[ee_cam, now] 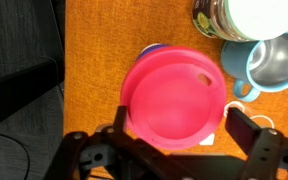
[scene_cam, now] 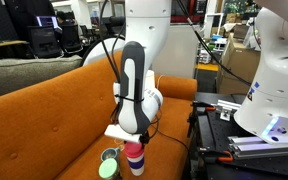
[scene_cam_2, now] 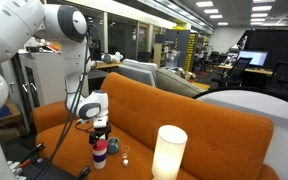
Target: Cover the blue-white cup with the pink lid
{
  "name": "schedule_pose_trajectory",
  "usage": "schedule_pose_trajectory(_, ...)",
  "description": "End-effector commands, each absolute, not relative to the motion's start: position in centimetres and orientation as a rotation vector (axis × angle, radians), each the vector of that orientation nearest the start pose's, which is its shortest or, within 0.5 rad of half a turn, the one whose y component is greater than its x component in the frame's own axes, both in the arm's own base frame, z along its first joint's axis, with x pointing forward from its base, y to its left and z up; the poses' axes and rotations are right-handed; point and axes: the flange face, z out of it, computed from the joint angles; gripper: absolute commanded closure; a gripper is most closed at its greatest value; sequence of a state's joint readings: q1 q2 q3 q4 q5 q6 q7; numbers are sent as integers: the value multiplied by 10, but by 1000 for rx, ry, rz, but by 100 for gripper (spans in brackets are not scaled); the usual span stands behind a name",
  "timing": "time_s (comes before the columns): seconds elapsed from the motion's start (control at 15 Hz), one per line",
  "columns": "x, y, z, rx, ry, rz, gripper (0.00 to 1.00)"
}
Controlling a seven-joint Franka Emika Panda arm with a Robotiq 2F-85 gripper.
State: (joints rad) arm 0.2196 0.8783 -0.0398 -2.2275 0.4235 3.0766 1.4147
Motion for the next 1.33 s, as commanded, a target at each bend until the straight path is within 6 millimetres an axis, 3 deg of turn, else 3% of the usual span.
schedule_pose_trajectory(0.0,470,48,-18,-2153,2318,15,0)
schedule_pose_trajectory(0.53,470,47,-13,-2148,2308,-5,0)
schedule_pose_trajectory(0.93,470,49,19,-2143,2203,-113,0)
schedule_pose_trajectory(1.27,458,43,37,-2159,2212,-95,0)
